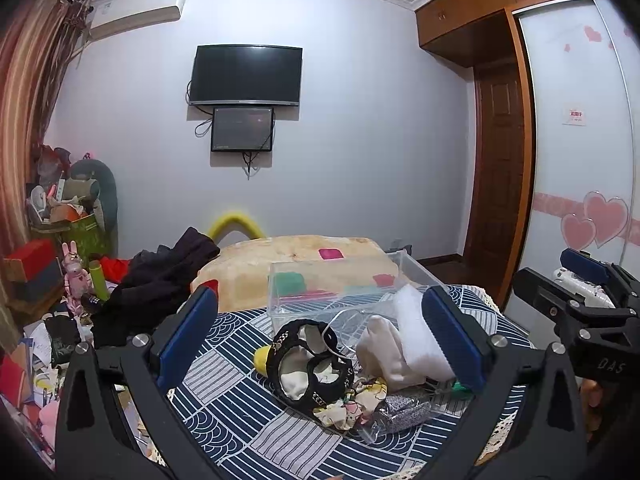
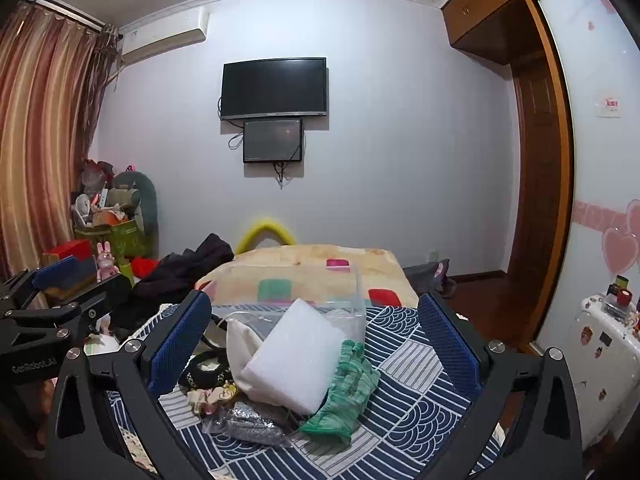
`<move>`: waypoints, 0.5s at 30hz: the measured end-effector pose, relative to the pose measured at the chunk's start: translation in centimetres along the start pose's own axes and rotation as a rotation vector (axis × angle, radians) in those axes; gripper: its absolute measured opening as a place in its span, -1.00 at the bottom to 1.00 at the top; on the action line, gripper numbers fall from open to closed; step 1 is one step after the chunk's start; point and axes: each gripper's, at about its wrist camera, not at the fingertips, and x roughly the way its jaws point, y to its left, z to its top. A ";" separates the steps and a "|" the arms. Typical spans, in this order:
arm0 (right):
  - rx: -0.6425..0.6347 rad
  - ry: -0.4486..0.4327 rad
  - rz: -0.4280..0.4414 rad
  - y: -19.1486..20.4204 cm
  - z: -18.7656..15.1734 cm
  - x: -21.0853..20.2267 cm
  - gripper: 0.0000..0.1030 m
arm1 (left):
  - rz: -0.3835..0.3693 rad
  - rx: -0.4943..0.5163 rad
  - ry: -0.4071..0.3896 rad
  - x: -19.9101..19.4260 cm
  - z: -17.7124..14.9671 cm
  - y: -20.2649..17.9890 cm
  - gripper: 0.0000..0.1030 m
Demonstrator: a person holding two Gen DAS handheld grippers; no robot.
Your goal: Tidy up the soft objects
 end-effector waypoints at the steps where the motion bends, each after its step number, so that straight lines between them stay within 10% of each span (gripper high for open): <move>1: -0.001 -0.001 -0.002 0.0 0.0 0.0 1.00 | 0.001 0.000 0.000 0.0 0.0 0.0 1.00; 15: 0.001 -0.005 -0.001 0.0 0.1 -0.2 1.00 | 0.000 0.000 0.001 0.0 0.0 0.0 1.00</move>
